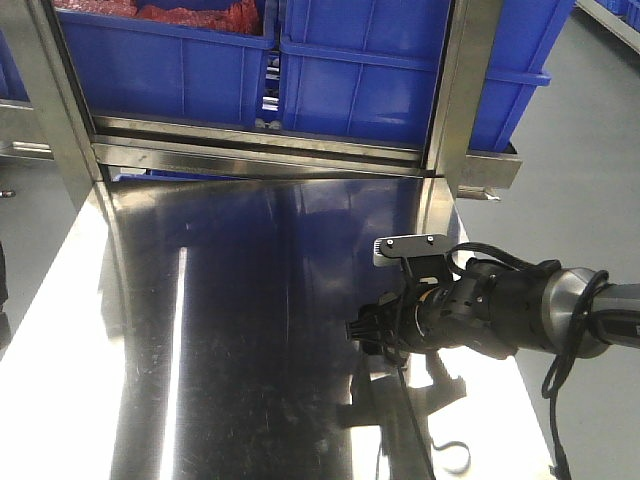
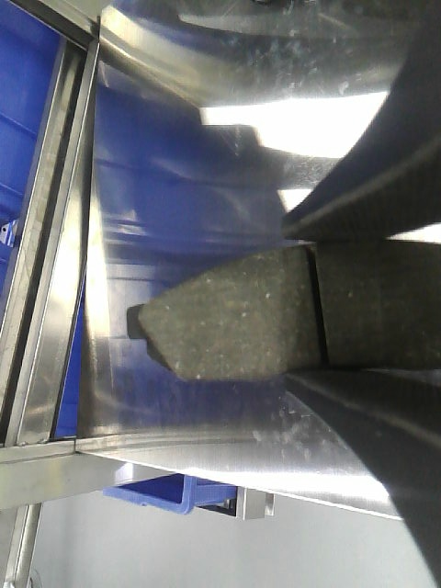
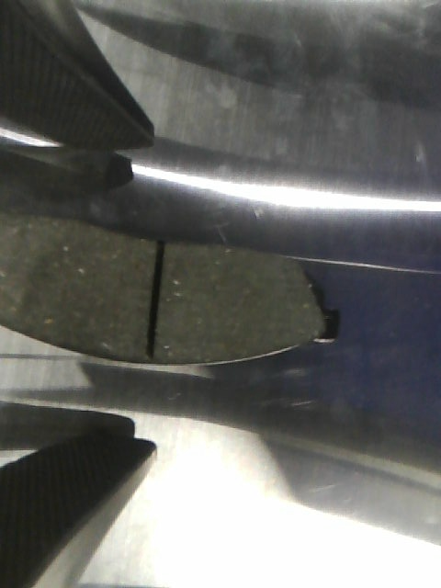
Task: Move and align brake pads A on conveyor
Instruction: 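Close the right gripper on the brake pad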
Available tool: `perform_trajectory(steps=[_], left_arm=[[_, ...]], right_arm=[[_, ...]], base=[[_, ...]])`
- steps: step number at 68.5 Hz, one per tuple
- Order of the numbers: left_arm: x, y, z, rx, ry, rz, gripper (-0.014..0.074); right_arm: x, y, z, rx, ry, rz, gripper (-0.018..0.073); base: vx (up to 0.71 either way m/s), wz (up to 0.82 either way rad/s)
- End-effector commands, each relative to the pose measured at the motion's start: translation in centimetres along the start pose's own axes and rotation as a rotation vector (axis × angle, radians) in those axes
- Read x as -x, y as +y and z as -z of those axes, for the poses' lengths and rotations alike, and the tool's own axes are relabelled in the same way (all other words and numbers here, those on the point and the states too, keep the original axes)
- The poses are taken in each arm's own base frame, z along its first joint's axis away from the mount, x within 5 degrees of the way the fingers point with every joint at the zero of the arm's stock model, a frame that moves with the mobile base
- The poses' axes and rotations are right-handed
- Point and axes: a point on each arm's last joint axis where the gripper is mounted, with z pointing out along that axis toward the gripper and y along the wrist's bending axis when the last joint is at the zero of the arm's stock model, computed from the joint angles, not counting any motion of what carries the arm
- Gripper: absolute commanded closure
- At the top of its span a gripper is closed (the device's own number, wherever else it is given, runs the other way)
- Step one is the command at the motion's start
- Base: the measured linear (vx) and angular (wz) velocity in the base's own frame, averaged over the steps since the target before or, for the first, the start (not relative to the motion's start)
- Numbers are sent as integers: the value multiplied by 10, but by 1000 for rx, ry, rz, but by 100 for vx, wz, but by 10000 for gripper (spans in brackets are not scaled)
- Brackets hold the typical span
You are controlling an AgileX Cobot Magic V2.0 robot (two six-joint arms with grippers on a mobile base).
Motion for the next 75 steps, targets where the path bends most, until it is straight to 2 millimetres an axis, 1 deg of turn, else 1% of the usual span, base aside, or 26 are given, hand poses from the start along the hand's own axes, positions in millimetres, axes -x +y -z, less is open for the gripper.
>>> perform_trajectory(steps=[1, 10, 18, 37, 43, 50, 60, 75], left_arm=[[14, -6, 6, -53, -101, -8, 478], [14, -6, 6, -53, -101, -8, 478], [14, -6, 6, -53, -101, -8, 478], [14, -6, 6, -53, -101, -8, 478], [14, -6, 6, -53, -101, -8, 478], [14, -6, 6, -53, -101, -8, 478], [14, -6, 6, -53, -101, -8, 478], [14, -6, 6, -53, -101, -8, 478]], right_arm=[[14, 5, 9, 41, -70, 6, -35], [13, 5, 8, 40, -66, 0, -20], [13, 4, 8, 34, -61, -2, 30], [12, 2, 9, 12, -46, -3, 290], [13, 3, 12, 17, -56, -3, 358], [17, 3, 19, 24, -77, -5, 417], [21, 3, 30, 33, -107, -9, 460], [28, 3, 44, 48, -151, -13, 468]], base=[[0, 0], [0, 0], [0, 0], [0, 0], [0, 0], [0, 0], [0, 0], [0, 0]])
